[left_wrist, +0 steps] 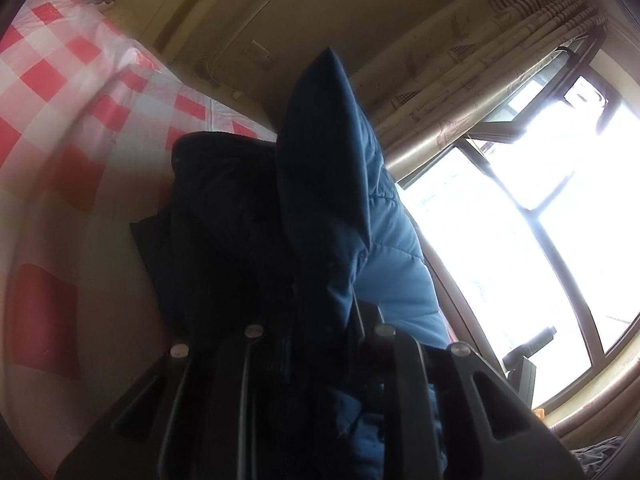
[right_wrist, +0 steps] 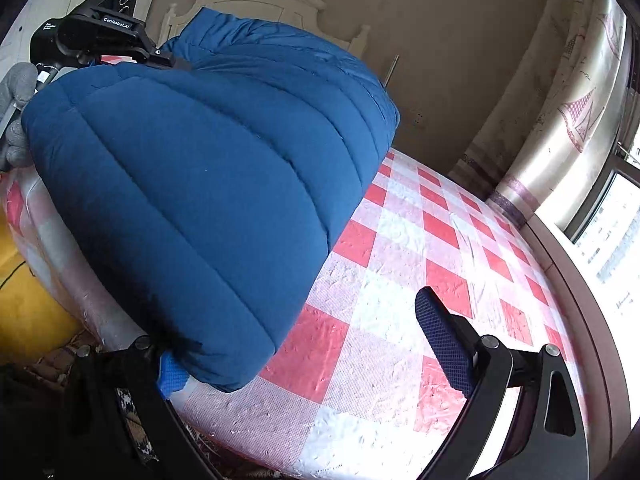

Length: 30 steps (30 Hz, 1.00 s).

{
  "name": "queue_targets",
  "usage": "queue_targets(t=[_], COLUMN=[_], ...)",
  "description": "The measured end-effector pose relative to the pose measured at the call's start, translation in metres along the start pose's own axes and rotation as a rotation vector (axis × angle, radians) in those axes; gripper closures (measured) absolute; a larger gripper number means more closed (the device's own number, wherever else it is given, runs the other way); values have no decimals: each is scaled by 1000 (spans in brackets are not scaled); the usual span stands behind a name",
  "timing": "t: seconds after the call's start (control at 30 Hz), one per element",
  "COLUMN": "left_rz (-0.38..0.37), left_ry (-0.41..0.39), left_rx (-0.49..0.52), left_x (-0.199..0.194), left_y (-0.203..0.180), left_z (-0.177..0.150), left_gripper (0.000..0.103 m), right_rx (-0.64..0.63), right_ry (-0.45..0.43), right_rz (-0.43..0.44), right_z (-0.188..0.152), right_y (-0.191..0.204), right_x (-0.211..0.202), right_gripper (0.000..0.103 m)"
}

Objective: Fold large clothes

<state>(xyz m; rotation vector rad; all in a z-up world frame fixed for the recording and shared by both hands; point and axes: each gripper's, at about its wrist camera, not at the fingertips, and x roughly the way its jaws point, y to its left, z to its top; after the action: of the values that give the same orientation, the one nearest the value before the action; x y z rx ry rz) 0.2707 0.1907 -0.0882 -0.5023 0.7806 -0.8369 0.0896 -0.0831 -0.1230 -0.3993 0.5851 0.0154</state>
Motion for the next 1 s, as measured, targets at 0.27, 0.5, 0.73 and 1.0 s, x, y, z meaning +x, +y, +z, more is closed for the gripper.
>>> queue_targets(t=[0.27,0.5,0.73,1.0], left_rz=[32,42,126,267], left_ry=[-18,-81,-91,-54], left_rx=[1,-112,-50,84], left_x=[21,18,-1,-7], left_y=[7,12,-6,-19], left_z=[6,-3,-17,-22], left_gripper=[82,80,77,67], right_rx=[14,-50,-129,-165], right_ry=[4,25,-6,38], right_rz=[-57,-57,-71,224], right_z=[17,22,13,16], right_y=[-20,-11,8,3], right_x=[7,15,1,-46], right_gripper=[49,79,80,71])
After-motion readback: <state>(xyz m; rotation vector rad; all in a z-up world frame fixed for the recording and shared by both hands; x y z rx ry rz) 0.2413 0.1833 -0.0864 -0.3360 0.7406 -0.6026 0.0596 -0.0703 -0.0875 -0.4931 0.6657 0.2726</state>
